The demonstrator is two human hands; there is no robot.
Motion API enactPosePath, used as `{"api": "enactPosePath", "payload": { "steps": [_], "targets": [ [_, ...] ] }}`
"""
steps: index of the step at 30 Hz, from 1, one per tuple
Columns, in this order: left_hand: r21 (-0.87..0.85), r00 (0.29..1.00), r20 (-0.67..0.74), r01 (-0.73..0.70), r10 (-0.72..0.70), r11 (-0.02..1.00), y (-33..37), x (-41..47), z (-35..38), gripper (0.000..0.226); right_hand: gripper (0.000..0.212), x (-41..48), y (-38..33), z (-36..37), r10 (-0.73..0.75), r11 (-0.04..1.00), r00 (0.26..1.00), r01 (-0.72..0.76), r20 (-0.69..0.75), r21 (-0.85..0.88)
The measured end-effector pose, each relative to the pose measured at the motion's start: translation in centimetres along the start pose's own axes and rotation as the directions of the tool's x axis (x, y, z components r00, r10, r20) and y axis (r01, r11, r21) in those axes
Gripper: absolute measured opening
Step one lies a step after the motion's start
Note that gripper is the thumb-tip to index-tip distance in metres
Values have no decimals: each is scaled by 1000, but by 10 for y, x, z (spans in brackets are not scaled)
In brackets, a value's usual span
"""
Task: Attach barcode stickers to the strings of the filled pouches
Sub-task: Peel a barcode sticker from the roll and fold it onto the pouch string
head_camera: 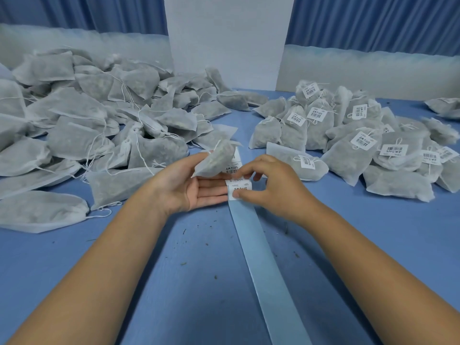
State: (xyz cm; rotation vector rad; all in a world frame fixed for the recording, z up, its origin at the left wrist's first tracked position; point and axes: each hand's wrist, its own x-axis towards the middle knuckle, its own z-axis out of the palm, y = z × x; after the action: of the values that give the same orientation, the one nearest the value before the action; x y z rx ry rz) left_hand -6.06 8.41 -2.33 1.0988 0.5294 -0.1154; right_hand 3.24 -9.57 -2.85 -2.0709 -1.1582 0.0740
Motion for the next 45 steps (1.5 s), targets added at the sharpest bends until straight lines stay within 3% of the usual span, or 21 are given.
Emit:
{"api": "enactPosePath", "payload": {
  "steps": [4,7,10,15,18,21,28,34,39,45],
  "targets": [
    [-28,997,-79,-4,2,1000,1,1,-1,42,27,1,3,1,78,997,994,-78,-75,6],
    [-31,995,-98,-8,5,999,1,1,0,43,28,2,4,3,160,977,985,-150,-60,151],
    [-40,994,-111,-16,11,999,1,0,1,42,29,3,4,5,190,968,979,-173,-80,180],
    [-98,994,-113,-20,8,995,3,-3,2,42,38,-3,3,2,-87,991,995,82,-48,-102],
    [-121,994,-113,-18,4,993,3,-4,2,41,38,-4,0,4,-170,975,985,172,31,-139],
    [-131,993,-116,-31,16,991,1,-3,4,37,30,-4,-2,5,-201,967,980,200,13,-156],
    [-140,998,-24,-54,52,989,0,-1,2,31,24,-5,-3,6,-126,992,992,126,-30,-5],
    [-74,996,-75,-62,56,995,0,-1,2,33,17,-4,-3,9,-96,995,994,98,-55,29],
    [-52,996,-61,-72,69,996,1,-4,3,35,15,-5,-8,14,-1,963,1000,6,-18,268],
    [-20,996,-41,-75,74,997,1,-2,4,48,11,-4,-9,13,114,916,993,-111,16,386]
  ]
}}
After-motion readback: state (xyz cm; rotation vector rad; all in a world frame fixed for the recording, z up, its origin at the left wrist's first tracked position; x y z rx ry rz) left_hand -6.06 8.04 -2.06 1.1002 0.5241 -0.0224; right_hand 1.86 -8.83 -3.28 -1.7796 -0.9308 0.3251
